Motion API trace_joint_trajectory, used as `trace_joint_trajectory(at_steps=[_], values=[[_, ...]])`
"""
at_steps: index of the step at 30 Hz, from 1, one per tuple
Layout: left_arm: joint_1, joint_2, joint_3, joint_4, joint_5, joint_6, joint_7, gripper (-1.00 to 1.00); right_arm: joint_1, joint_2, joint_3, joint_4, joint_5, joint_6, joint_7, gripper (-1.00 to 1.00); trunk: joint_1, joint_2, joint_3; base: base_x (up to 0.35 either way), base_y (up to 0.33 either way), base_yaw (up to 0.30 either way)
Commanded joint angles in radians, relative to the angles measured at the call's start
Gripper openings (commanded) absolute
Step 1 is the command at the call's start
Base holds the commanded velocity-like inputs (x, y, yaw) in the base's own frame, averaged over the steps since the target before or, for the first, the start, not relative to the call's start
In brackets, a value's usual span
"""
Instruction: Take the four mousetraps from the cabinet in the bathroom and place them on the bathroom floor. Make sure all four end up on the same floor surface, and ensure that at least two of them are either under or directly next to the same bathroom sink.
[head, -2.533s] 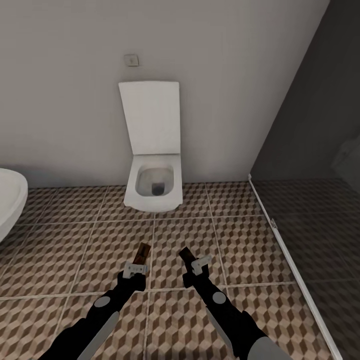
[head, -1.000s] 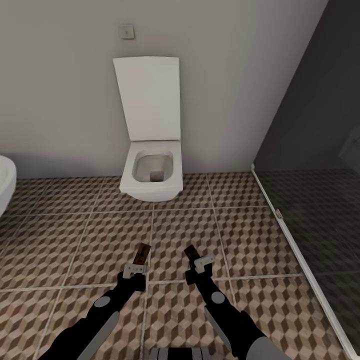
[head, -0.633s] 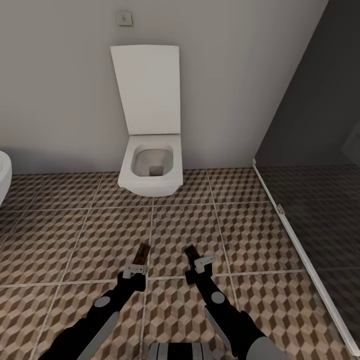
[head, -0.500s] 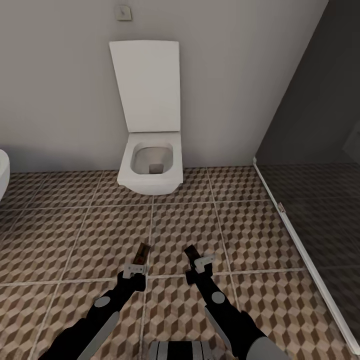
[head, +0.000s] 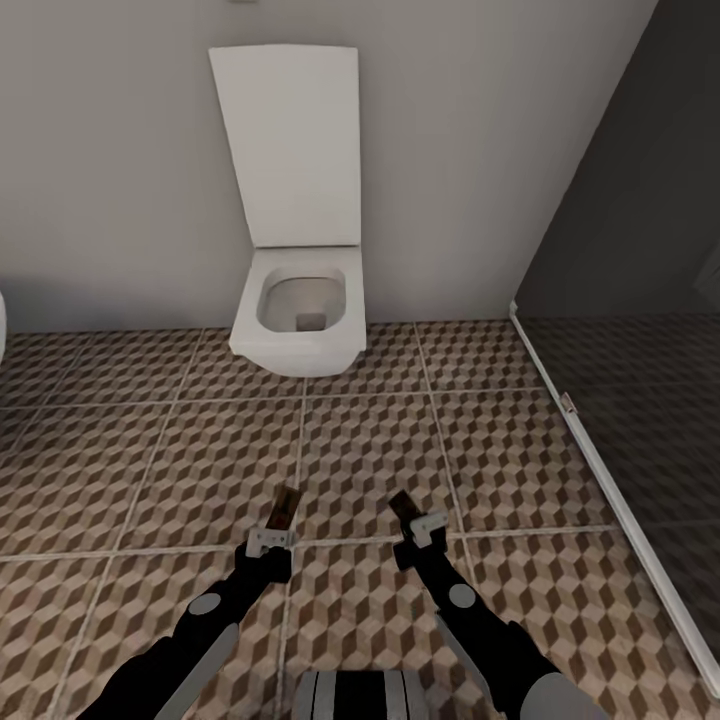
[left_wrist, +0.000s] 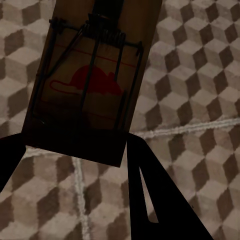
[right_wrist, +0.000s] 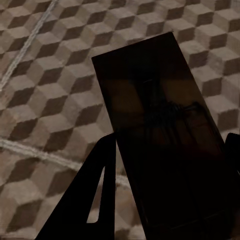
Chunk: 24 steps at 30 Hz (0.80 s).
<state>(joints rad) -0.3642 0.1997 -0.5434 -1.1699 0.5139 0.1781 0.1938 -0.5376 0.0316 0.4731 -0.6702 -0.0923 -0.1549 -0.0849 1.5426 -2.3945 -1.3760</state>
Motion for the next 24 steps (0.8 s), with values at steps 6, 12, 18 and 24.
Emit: trace_joint_trajectory(at_steps=[6, 12, 18, 24], values=[[-0.001, -0.002, -0.011, 0.003, 0.006, 0.003, 0.009, -1.0, -0.002, -0.053, 0.002, 0.0, -0.01, -0.008, 0.187, -1.0, 0.023, -0.043, -0.021, 0.0, 0.0, 0.0], [-0.001, -0.003, -0.025, 0.003, 0.006, 0.003, 0.009, -1.0, -0.002, -0.063, 0.002, 0.0, -0.01, -0.007, 0.235, -1.0, 0.046, -0.085, -0.04, 0.0, 0.0, 0.0], [-0.001, -0.003, -0.027, 0.003, 0.006, 0.002, 0.009, -1.0, -0.002, -0.062, 0.002, 0.0, -0.01, -0.008, 0.242, -1.0, 0.059, -0.106, -0.061, 0.0, 0.0, 0.0], [-0.001, -0.003, -0.027, 0.001, 0.006, 0.001, 0.009, -1.0, -0.002, -0.061, 0.003, 0.0, -0.01, -0.009, 0.243, -1.0, 0.061, -0.108, -0.084, 0.0, 0.0, 0.0]])
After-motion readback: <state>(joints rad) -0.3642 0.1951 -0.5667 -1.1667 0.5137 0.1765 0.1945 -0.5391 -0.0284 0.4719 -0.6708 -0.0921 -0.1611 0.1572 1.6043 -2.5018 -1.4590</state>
